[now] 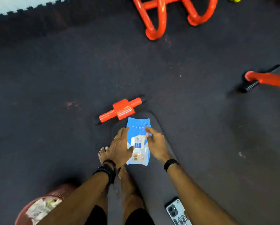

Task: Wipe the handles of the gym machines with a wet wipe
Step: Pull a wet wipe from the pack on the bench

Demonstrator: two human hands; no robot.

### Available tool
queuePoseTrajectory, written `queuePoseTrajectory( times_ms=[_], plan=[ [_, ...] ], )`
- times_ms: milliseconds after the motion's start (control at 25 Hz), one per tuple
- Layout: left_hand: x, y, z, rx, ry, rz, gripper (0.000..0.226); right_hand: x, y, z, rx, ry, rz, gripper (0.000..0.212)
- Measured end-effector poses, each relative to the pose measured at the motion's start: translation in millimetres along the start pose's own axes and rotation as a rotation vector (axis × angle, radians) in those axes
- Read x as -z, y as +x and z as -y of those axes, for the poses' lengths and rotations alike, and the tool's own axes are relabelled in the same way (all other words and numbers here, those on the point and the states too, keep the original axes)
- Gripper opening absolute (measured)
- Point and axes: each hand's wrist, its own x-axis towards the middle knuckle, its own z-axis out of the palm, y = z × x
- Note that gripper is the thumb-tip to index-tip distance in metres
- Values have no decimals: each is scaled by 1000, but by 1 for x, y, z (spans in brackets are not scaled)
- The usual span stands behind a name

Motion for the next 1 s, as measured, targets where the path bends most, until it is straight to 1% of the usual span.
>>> queuePoseTrajectory(
  times_ms=[40,80,120,160,240,280,320,400,440,480,520,600,680,760,800,840,920,1000],
  plan=[
    [-7,12,0,-29,-11,13,67,-5,14,-10,2,-1,1,33],
    [-8,21,-4,-49,10,-7,52,-9,24,-15,-4,7,17,30],
    [-11,24,-5,-74,49,-5,37,-14,31,-25,-16,16,29,27],
    [-10,23,-4,-113,124,-44,28,-16,35,-29,-53,-9,42,23],
    [-24,2,6,-199,189,-86,23,-25,31,-36,-36,-129,43,9],
    [-29,-11,13,-239,187,-115,18,-28,26,-38,-2,-197,30,10],
    [-34,-19,18,-258,153,-150,14,-31,21,-38,23,-267,16,16],
    [-35,-20,18,-243,154,-157,17,-39,18,-40,72,-342,-41,25],
    [-32,-18,13,-232,199,-153,23,-43,17,-39,76,-360,-59,25],
    [-30,-15,8,-251,259,-168,29,-46,16,-38,69,-369,-67,23],
    [-24,-14,2,-242,303,-148,34,-49,15,-37,50,-377,-77,20],
    [-14,-12,-3,-250,332,-85,35,-52,13,-33,14,-381,-110,18],
    [-8,-9,1,-247,360,14,33,-50,9,-27,-26,-316,-159,21],
    [2,-4,-5,-241,454,58,31,-44,2,-22,-50,-133,-192,25],
    [4,-2,-8,-239,488,50,28,-41,-1,-22,-57,-39,-191,25],
    [9,-1,-14,-215,507,78,26,-36,-5,-20,-57,43,-186,25],
    [14,-3,-21,-167,527,141,29,-25,-14,-15,-56,177,-155,27],
    [17,-4,-25,-144,535,167,32,-9,-18,-5,-87,332,-56,28]
  ],
)
